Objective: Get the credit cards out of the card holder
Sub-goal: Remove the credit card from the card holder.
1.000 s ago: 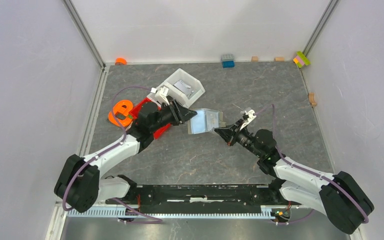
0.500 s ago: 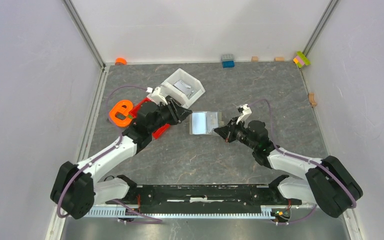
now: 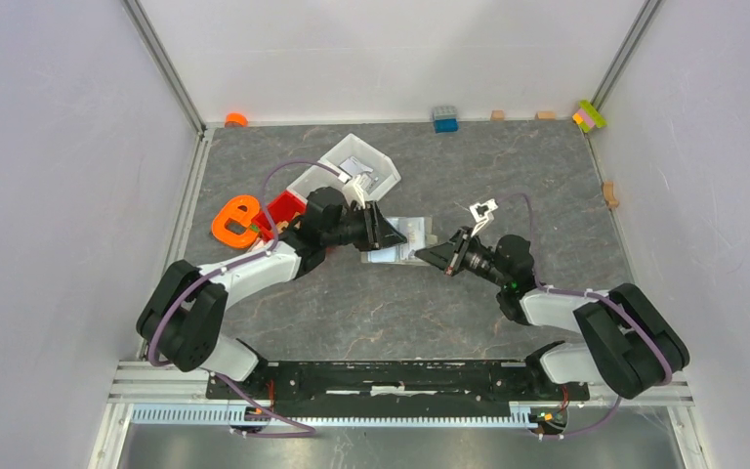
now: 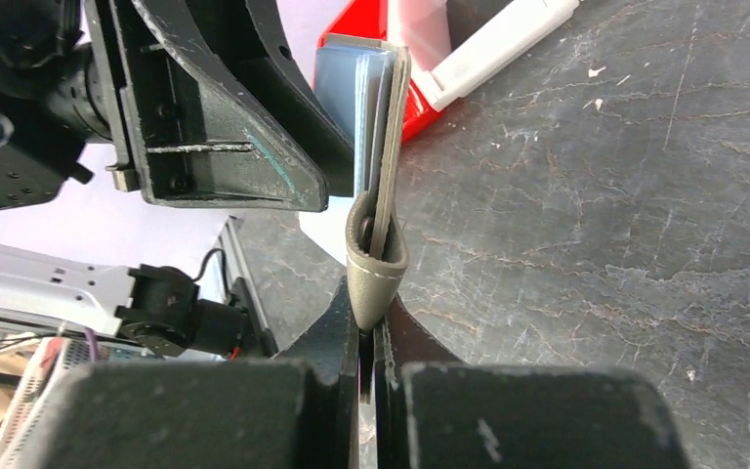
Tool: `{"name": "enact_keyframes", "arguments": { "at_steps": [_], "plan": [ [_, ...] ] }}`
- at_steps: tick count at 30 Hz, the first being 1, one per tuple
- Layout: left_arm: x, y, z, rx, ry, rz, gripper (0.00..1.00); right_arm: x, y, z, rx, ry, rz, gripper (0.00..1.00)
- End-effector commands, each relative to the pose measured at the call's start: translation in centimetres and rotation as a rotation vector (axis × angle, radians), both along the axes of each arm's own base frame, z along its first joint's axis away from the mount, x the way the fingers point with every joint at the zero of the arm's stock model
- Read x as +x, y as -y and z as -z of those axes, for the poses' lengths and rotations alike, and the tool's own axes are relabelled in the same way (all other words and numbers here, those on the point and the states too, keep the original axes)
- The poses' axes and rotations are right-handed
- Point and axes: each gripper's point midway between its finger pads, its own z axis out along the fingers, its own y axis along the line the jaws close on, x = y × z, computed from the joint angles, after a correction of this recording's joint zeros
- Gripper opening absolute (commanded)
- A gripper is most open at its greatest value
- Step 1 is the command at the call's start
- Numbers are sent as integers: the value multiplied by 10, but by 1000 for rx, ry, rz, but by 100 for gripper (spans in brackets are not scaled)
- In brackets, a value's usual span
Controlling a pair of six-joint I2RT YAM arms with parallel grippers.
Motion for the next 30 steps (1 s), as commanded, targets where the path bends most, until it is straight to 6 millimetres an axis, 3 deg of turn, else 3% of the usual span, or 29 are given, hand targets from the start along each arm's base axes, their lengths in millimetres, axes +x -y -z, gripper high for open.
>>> {"name": "enact_keyframes", "arguments": {
  "at_steps": [1, 9, 14, 21, 26, 30],
  "plan": [
    [2, 10, -27, -57, 57, 49, 40, -11, 0, -40, 164, 83, -61, 0],
    [1, 10, -28, -59, 58, 55, 46, -16, 4, -51, 230, 93, -73, 0],
    [-7, 19, -36, -130, 54, 123, 32, -18, 4, -56, 249, 106, -88, 0],
    [-22, 27, -64, -291, 94, 212, 17, -23, 3, -61, 271, 123, -116, 0],
    [-28, 26, -75, -331, 126, 227, 6, -23, 4, -61, 277, 126, -116, 15],
    [-25, 25, -72, -323, 117, 213, 2, -22, 8, -63, 283, 138, -103, 26]
  ]
}}
